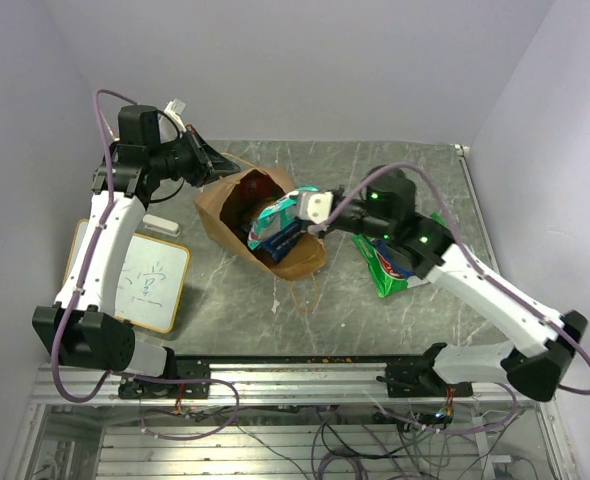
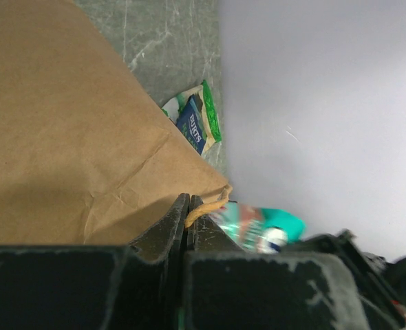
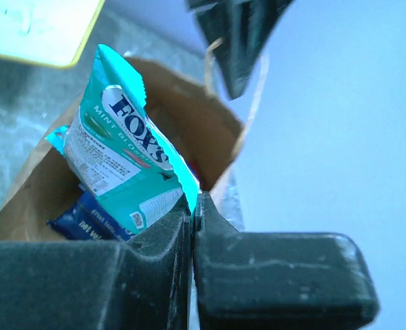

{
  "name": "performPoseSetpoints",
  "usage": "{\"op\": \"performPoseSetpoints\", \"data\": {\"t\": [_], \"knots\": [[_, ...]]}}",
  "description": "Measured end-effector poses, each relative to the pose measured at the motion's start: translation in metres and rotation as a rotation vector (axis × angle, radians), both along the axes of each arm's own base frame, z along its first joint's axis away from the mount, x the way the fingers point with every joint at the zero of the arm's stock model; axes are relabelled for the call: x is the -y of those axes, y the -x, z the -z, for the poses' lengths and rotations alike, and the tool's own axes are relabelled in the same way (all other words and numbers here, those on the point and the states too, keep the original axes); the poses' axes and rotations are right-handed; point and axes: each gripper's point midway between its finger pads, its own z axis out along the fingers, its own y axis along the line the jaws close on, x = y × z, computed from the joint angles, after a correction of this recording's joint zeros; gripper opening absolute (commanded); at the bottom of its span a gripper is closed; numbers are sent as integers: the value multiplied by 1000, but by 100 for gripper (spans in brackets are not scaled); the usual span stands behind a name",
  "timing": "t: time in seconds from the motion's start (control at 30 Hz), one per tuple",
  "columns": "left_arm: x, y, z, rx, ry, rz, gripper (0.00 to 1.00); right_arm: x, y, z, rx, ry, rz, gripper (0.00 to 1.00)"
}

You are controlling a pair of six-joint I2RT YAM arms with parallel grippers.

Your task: Take the snacks out of the paper bag

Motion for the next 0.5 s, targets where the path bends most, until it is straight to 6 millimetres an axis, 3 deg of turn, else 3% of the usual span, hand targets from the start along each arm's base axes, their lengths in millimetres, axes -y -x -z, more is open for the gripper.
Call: {"op": "performPoseSetpoints", "data": {"t": [0.17, 0.3, 0.4, 0.5], "knots": [[0, -3, 7, -19, -8, 3, 7, 29, 14, -66, 32, -145, 75, 0], [0, -5, 14, -39, -16, 6, 7, 65, 8, -98, 30, -252, 257, 0], [0, -7, 14, -43, -18, 8, 7, 96, -7, -101, 26, -297, 444, 0], [0, -9, 10, -30, -21, 13, 7, 127, -26, -76, 4, -275, 642, 0]]}}
